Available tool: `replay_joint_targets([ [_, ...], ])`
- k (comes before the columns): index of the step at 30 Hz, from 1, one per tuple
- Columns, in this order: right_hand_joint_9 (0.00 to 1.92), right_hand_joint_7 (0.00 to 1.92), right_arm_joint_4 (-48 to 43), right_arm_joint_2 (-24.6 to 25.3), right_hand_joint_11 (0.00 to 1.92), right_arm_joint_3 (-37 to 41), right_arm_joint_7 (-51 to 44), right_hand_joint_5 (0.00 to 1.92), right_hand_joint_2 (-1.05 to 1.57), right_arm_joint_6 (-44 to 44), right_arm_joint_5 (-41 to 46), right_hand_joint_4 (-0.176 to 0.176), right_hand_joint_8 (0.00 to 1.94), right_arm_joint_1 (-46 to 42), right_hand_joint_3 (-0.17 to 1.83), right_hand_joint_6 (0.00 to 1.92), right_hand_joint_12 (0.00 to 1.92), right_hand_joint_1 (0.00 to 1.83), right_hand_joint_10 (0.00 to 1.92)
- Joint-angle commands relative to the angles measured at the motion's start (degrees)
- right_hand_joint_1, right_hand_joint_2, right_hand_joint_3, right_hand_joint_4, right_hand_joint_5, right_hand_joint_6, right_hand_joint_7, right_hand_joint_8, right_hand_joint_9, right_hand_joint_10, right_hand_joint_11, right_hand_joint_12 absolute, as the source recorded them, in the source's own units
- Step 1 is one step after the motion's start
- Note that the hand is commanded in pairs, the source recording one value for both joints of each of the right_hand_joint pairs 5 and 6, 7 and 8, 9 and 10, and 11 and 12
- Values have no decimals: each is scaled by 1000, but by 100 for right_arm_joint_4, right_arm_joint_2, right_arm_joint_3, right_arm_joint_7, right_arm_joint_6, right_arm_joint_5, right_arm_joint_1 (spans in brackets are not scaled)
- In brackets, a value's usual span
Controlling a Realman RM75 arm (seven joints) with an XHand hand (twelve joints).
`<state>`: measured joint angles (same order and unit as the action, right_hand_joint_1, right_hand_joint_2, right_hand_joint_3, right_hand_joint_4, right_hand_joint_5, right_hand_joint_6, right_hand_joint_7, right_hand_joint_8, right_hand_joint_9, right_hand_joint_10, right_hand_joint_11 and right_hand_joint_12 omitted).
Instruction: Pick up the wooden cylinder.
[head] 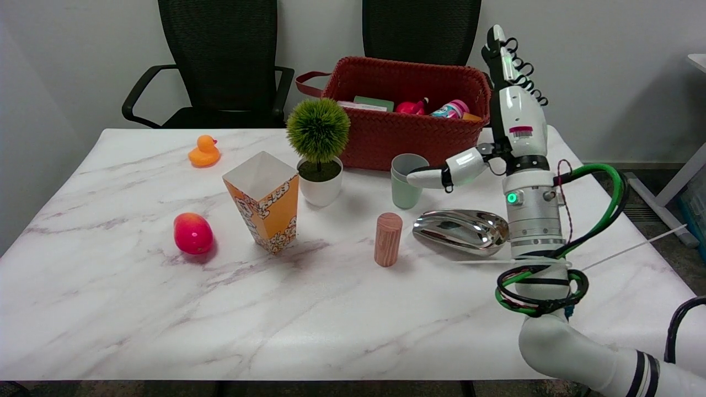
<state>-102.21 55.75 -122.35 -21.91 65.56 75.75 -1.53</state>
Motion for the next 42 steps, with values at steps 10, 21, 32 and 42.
replay_joint_targets([
  [10, 204, 189, -396, 534, 87, -1003, 1261, 0, -183, 936, 664, 0, 189, -53, 294, 0, 87, 1025, 204],
  [21, 344, 259, -376, 542, 211, -1068, 1783, 0, -108, 949, 1042, 0, 259, -213, 207, 0, 211, 1005, 344],
  [32, 270, 273, -106, 570, 70, -1048, 2300, 0, -82, 780, 1164, 0, 273, -292, 272, 0, 70, 1023, 270],
  [42, 193, 266, 327, 578, 0, -939, 2876, 0, -65, 264, 1254, 0, 266, -284, 279, 0, 0, 1014, 193],
])
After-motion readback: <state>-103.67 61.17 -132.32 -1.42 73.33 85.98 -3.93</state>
